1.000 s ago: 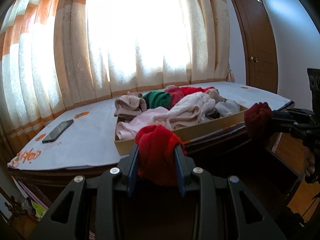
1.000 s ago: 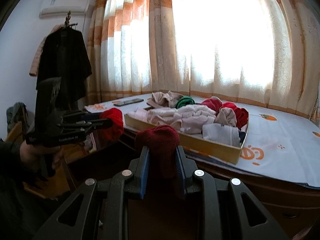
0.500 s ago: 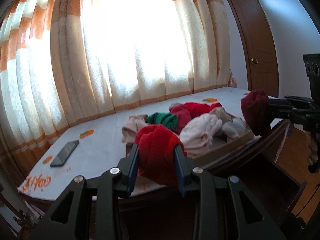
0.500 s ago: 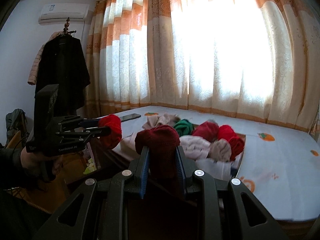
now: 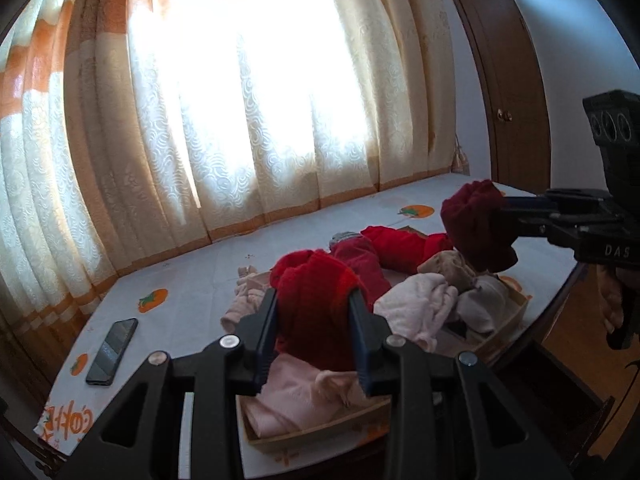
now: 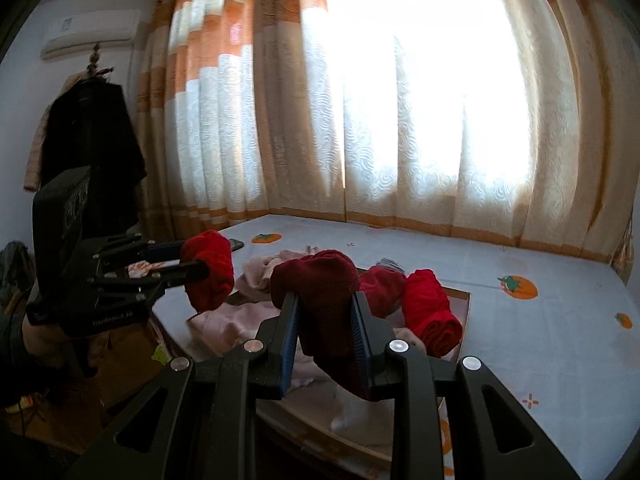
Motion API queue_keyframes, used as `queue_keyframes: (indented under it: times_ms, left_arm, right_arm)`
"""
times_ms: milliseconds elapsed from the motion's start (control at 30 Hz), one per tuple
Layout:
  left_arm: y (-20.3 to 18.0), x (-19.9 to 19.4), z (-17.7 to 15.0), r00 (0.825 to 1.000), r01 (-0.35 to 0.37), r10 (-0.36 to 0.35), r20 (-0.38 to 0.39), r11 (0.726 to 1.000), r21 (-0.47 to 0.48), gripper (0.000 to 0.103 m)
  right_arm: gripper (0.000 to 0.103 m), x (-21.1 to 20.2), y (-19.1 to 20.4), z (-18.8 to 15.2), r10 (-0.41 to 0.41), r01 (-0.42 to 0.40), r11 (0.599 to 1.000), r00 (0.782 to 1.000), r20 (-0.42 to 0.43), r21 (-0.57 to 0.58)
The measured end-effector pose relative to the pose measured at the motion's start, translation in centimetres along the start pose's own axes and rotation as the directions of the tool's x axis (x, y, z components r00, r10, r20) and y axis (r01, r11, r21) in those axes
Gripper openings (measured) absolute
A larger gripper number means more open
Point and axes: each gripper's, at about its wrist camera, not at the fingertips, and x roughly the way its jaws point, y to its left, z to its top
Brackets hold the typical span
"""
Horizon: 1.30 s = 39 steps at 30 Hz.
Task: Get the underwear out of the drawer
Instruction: 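Lower both red socks into the tray and open both tools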
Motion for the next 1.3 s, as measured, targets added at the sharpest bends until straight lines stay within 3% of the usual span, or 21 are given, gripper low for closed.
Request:
queue_keyframes:
  times_ms: [533,1067,1167,1300]
  left_arm:
    - [0.2,6.1,0.0,0.990,0.028,-0.031,-0.139,0.999,-0.029,0.032]
    - [-0.2,9.2,-0.7,0.974,0.052,-0.062,-0.219,0.997,-0.051,0.033]
    - [-0.3,9.3,-0.8,0.973,0.053,-0.063,-0.224,0.997,-0.051,0.035]
    - [-0.4,9.4,-0.8,0.974,0.045,-0.055,-0.219,0.998,-0.048,0.045]
  right_arm:
    - [0.028,6.5,-4.2,1.1,-0.060,0.067,0.995,0.993,-0.102,0.071]
    - [0.028,10.5,-4.6,0.1,-0.089,0.101,0.994,0.975,-0.205,0.048]
    - [0.028,10.5,-4.7,-0.1,-0.085,0.099,0.994,0.974,-0.209,0.053]
    - [0.028,10.2,-4.7,-0.1,-0.088,0.102,0.993,0.975,-0.206,0.062]
